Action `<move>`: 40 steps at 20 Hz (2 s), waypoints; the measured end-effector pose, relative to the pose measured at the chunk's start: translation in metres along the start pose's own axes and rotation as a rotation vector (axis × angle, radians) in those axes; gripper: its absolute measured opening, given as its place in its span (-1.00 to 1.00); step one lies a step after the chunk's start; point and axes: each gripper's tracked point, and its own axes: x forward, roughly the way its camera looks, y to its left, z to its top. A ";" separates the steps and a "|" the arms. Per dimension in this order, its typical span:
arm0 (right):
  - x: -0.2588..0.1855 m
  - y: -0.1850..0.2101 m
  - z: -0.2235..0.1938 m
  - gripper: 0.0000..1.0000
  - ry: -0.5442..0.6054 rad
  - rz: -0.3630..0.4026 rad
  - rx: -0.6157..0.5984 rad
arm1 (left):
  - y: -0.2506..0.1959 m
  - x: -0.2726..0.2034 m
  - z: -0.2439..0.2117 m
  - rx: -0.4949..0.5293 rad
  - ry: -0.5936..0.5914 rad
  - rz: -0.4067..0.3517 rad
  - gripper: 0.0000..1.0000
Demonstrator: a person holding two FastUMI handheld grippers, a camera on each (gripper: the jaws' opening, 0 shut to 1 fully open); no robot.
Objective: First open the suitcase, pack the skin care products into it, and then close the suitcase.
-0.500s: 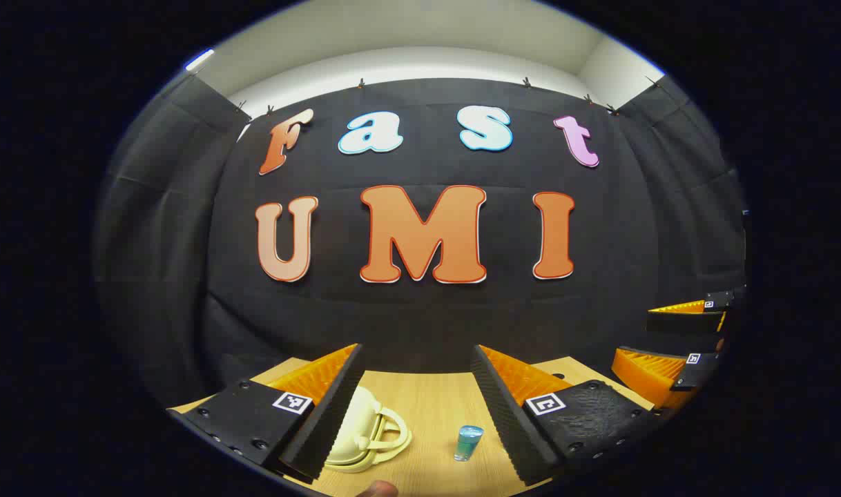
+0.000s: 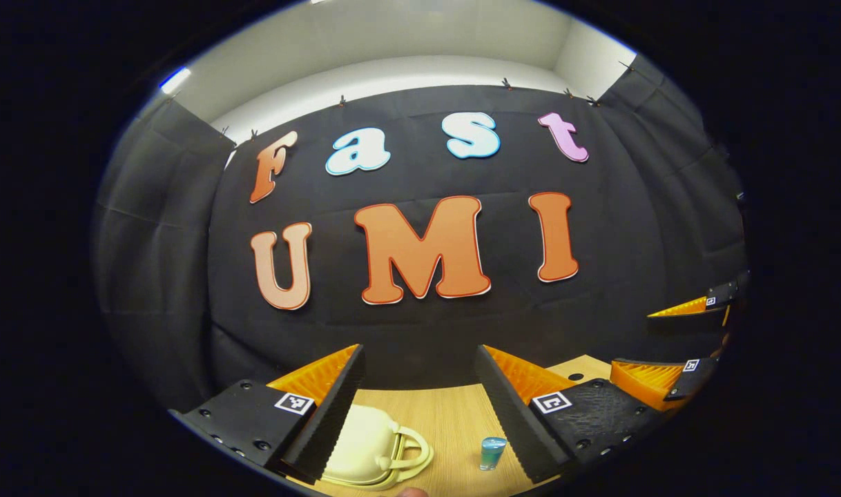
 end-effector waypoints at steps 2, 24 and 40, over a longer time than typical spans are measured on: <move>0.007 0.004 0.002 0.91 0.006 -0.020 0.002 | 0.010 0.008 -0.003 0.007 0.004 -0.012 0.97; 0.046 -0.021 -0.027 0.91 0.108 -0.147 -0.028 | 0.042 0.082 -0.119 0.303 0.221 -0.137 0.96; 0.051 -0.048 -0.056 0.92 0.175 -0.201 -0.036 | 0.007 0.054 -0.292 0.675 0.518 -0.350 0.94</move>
